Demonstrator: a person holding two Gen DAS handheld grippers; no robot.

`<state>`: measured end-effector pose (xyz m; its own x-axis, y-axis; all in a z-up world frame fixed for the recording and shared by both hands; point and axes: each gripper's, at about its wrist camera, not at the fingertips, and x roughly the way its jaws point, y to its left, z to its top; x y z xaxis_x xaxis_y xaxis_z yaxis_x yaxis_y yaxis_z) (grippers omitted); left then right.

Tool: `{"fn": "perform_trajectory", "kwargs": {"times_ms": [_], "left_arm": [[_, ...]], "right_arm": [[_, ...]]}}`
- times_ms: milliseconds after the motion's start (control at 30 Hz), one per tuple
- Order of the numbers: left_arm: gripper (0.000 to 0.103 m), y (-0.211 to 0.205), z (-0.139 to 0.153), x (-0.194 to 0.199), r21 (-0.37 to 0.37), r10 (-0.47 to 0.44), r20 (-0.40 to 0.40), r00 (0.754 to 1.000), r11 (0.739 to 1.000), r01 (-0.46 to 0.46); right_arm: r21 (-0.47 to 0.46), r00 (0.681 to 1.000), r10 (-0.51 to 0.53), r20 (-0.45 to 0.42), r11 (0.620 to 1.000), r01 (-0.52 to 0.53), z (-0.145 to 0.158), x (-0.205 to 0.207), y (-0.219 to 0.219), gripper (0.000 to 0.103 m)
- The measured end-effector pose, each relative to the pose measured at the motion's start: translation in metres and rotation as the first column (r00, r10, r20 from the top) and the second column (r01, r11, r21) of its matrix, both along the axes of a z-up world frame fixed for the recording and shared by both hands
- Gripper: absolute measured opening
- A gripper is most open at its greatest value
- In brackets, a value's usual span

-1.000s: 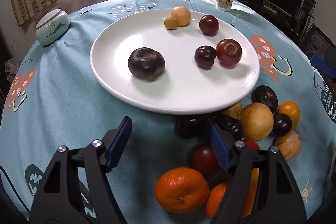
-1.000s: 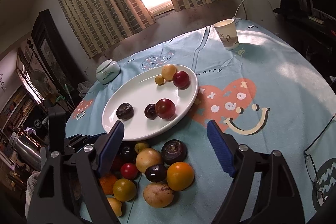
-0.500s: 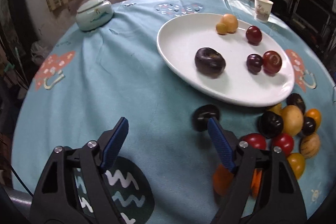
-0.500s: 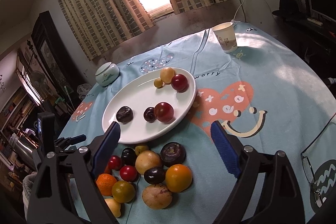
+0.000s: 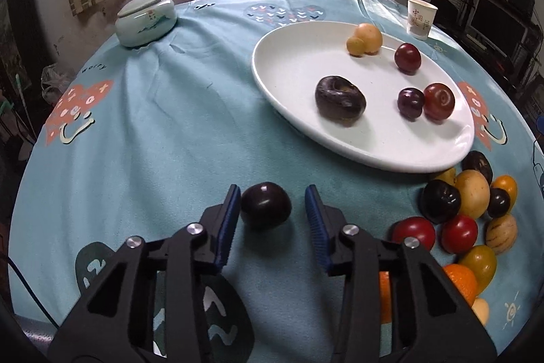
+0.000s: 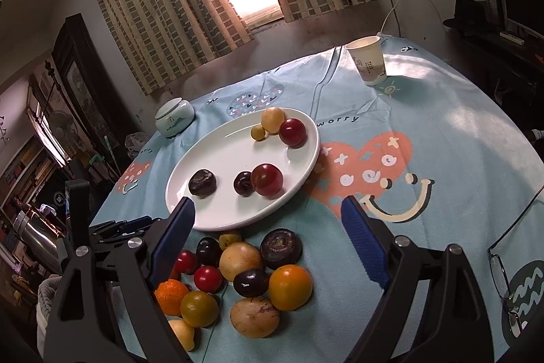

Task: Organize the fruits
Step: 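Grasp a dark cherry with left tool while right tool grasps a tangerine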

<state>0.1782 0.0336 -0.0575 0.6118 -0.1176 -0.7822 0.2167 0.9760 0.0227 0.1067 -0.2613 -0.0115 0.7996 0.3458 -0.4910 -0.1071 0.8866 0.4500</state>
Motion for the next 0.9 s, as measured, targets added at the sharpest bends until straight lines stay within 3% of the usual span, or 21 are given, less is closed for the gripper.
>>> {"fn": "perform_trajectory", "kwargs": {"times_ms": [167,333,400,600,800,900], "left_arm": [[0.033,-0.003,-0.005,-0.004,0.028,-0.002,-0.008,1.0,1.0,0.003],[0.033,-0.001,-0.008,-0.005,0.01,0.002,-0.016,1.0,1.0,-0.002],[0.032,-0.005,-0.014,-0.005,0.042,0.007,-0.022,1.0,0.999,-0.006],[0.032,-0.003,-0.009,-0.013,0.021,0.022,-0.014,1.0,1.0,-0.022],[0.032,-0.007,0.004,-0.027,-0.002,-0.001,0.038,0.999,1.0,0.001],[0.032,-0.009,0.005,-0.028,-0.004,-0.009,0.042,0.999,1.0,0.009]], "right_arm": [[-0.005,1.0,0.006,-0.013,1.0,-0.006,-0.002,0.002,0.002,0.088],[-0.015,1.0,0.013,-0.017,1.0,-0.014,-0.005,0.002,0.005,0.088],[-0.022,1.0,0.02,-0.02,1.0,-0.021,-0.008,0.001,0.008,0.088],[-0.054,1.0,0.024,-0.019,0.998,-0.025,-0.021,-0.019,0.014,0.087],[-0.097,0.994,0.039,-0.103,0.994,-0.049,-0.042,-0.014,0.018,0.053],[-0.113,0.991,0.043,-0.127,0.992,-0.057,-0.048,-0.012,0.021,0.047]]}}
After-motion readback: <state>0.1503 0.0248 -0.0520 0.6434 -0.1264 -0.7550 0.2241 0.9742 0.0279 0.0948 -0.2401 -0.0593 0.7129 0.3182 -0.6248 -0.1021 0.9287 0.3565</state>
